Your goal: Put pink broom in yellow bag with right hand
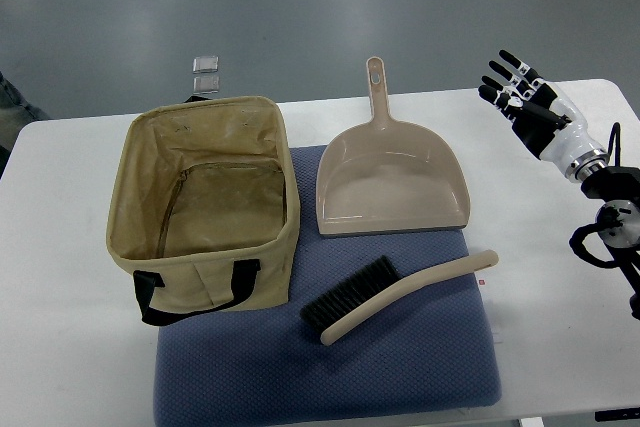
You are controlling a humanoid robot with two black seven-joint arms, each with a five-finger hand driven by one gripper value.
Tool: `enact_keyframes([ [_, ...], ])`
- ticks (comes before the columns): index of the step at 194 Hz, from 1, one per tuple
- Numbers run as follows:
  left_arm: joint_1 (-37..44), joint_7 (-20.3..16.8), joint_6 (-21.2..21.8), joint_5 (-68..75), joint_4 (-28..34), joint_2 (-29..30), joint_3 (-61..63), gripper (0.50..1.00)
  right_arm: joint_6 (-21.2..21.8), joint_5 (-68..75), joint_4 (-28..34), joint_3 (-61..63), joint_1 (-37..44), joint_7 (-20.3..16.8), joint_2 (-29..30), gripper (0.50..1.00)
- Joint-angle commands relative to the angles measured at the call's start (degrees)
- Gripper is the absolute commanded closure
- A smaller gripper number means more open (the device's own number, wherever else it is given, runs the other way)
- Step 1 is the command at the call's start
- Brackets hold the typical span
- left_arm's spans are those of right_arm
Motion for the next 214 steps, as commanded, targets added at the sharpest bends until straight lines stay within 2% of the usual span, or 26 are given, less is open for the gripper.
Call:
enact_keyframes([
  [1, 0.0, 0.0, 0.0, 0.0, 0.2, 0.0, 0.0, 0.5, -0.1, 0.0, 0.0, 0.0, 0.0, 0.1, 0.1, 0.572],
  [33, 0.0, 0.0, 0.0, 0.0, 0.1, 0.0, 0.0, 0.5, 0.4, 0.1, 0.1, 0.0, 0.1, 0.0, 0.0, 0.572],
  [71, 0.0, 0.0, 0.0, 0.0, 0.1, 0.0, 0.0, 0.5, 4.0, 0.5, 0.1, 0.1, 0.0, 0.0, -0.2, 0.572],
  [174, 0.0, 0.0, 0.0, 0.0, 0.1, 0.0, 0.0, 0.5, 4.3, -0.2, 0.5, -0.1, 0.1, 0.0, -2.6, 0.574],
  [214, 0.0, 0.0, 0.0, 0.0, 0.1, 0.0, 0.0, 0.5, 8.1, -1.6, 0.8, -2.8, 0.2, 0.2, -5.7, 0.574],
])
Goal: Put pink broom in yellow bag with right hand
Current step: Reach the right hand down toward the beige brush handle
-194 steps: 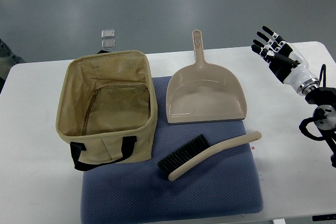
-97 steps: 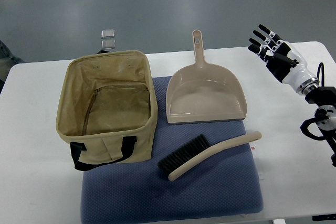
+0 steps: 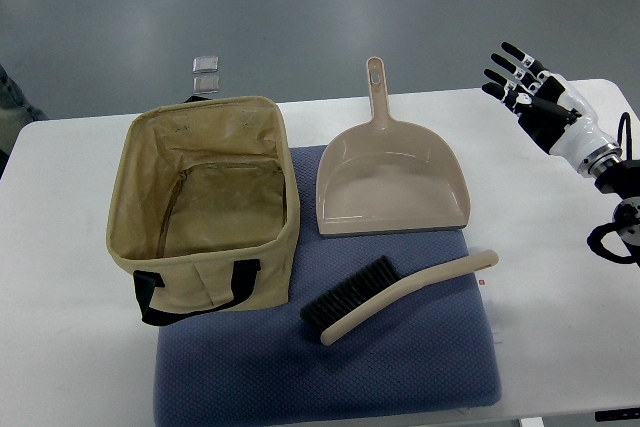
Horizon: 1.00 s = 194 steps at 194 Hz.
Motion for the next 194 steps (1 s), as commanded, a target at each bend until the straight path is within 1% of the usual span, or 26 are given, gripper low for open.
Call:
enact_keyframes([
  [1, 0.0, 0.0, 0.0, 0.0, 0.0, 0.0, 0.0, 0.5, 2.0, -1.3, 0.2, -2.2, 0.1, 0.2, -2.2, 0.574],
  [18, 0.0, 0.0, 0.0, 0.0, 0.0, 0.0, 0.0, 0.5, 3.2, -4.6, 0.4, -4.5, 0.4, 0.8, -4.6, 0.576],
  [46, 0.0, 0.0, 0.0, 0.0, 0.0, 0.0, 0.0, 0.5, 5.3, -12.7, 2.4, -8.1, 1.8, 4.7, -7.6, 0.576],
  [57, 0.0, 0.0, 0.0, 0.0, 0.0, 0.0, 0.0, 0.5, 5.5, -16.9, 4.5, -9.7, 2.0, 5.5, -9.0, 0.577],
  [98, 0.0, 0.0, 0.0, 0.0, 0.0, 0.0, 0.0, 0.5, 5.5, -27.8, 12.0, -16.6, 4.0, 6.9, -13.1, 0.581],
  [132, 0.0, 0.0, 0.0, 0.0, 0.0, 0.0, 0.0, 0.5, 5.0, -39.5, 17.6, -22.0, 5.5, 7.9, -16.9, 0.581],
  [156, 0.0, 0.0, 0.0, 0.0, 0.0, 0.0, 0.0, 0.5, 4.8, -47.6, 21.2, -25.3, 6.1, 9.3, -19.1, 0.581],
  [176, 0.0, 0.0, 0.0, 0.0, 0.0, 0.0, 0.0, 0.5, 4.6, -53.2, 24.0, -27.8, 6.9, 9.4, -20.6, 0.583],
  [194, 0.0, 0.0, 0.0, 0.0, 0.0, 0.0, 0.0, 0.5, 1.1, -58.2, 25.3, -30.9, 6.9, 9.4, -21.4, 0.585],
])
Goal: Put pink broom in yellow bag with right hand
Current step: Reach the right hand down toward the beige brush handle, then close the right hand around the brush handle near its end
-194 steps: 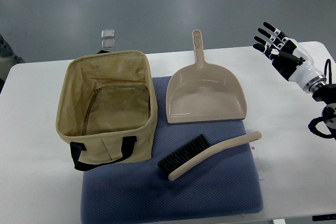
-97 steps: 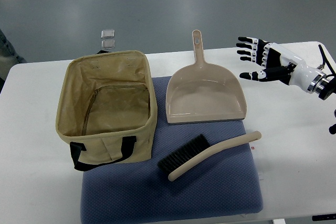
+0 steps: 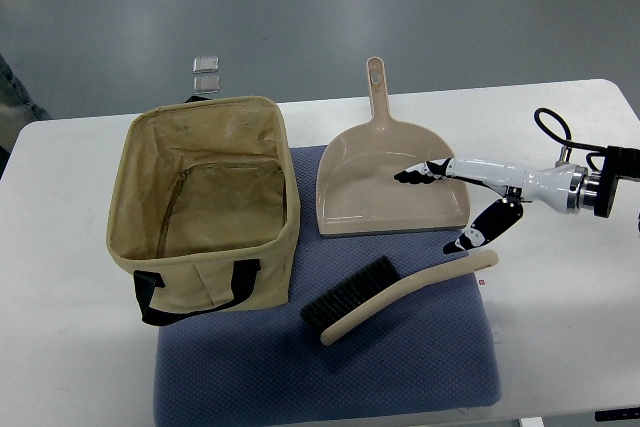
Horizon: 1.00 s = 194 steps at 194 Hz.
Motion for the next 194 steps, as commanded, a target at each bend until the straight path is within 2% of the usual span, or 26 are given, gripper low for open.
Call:
enact_keyframes([
  [1, 0.0, 0.0, 0.0, 0.0, 0.0, 0.0, 0.0, 0.5, -3.1, -5.4, 1.7, -3.2, 0.1, 0.1, -1.0, 0.585],
  [72, 0.0, 0.0, 0.0, 0.0, 0.0, 0.0, 0.0, 0.5, -14.5, -14.7, 1.7, -12.3, -0.1, -0.2, -1.1, 0.599],
  [117, 0.0, 0.0, 0.0, 0.0, 0.0, 0.0, 0.0, 0.5, -18.8, -17.4, 1.8, -13.7, -0.7, -2.0, -0.7, 0.681],
  [160, 0.0, 0.0, 0.0, 0.0, 0.0, 0.0, 0.0, 0.5, -20.6, -20.2, 1.8, -15.8, -1.0, -3.8, -0.7, 0.746],
  [183, 0.0, 0.0, 0.0, 0.0, 0.0, 0.0, 0.0, 0.5, -21.0, -21.1, 1.8, -16.2, -1.2, -4.6, -0.6, 0.795],
  [194, 0.0, 0.0, 0.0, 0.0, 0.0, 0.0, 0.0, 0.5, -21.0, -21.2, 1.8, -16.2, -1.3, -5.0, -0.5, 0.836],
])
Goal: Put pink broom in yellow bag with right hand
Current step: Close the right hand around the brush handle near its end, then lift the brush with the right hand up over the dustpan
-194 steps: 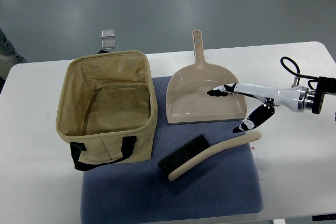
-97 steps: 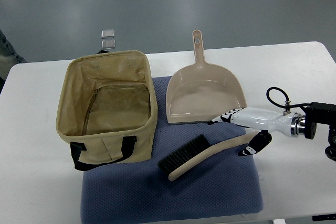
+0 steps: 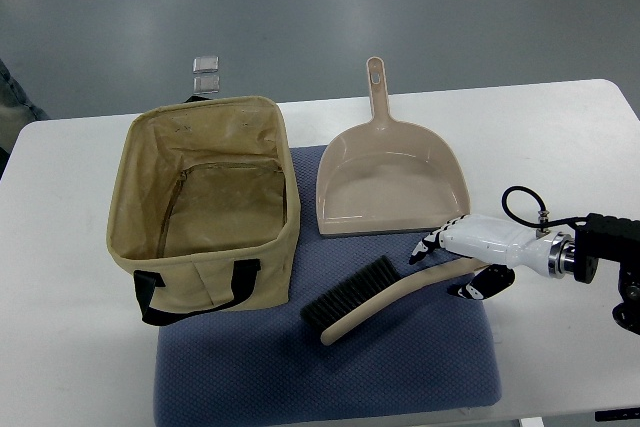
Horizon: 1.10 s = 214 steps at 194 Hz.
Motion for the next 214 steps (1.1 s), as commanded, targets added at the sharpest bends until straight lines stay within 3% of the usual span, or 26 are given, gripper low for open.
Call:
enact_keyframes([
  [1, 0.0, 0.0, 0.0, 0.0, 0.0, 0.0, 0.0, 0.5, -0.1, -0.6, -0.2, -0.1, -0.1, -0.7, 0.1, 0.846],
  [19, 0.0, 0.0, 0.0, 0.0, 0.0, 0.0, 0.0, 0.5, -0.1, -1.2, -0.2, -0.1, -0.1, -1.4, 0.2, 0.916],
  [28, 0.0, 0.0, 0.0, 0.0, 0.0, 0.0, 0.0, 0.5, -0.2, -1.3, -0.2, -0.1, -0.2, -2.2, 0.2, 1.0],
  [67, 0.0, 0.0, -0.1, 0.0, 0.0, 0.0, 0.0, 0.5, -1.5, -1.5, -0.2, 0.2, -0.1, -2.9, -0.1, 1.0],
  [159, 0.0, 0.0, 0.0, 0.0, 0.0, 0.0, 0.0, 0.5, -14.3, 1.1, -0.3, 7.5, 1.0, -2.3, -4.9, 1.0],
  [214, 0.0, 0.0, 0.0, 0.0, 0.0, 0.0, 0.0, 0.5, -14.7, 4.2, -0.5, 9.1, 8.1, -2.3, -8.8, 1.0],
])
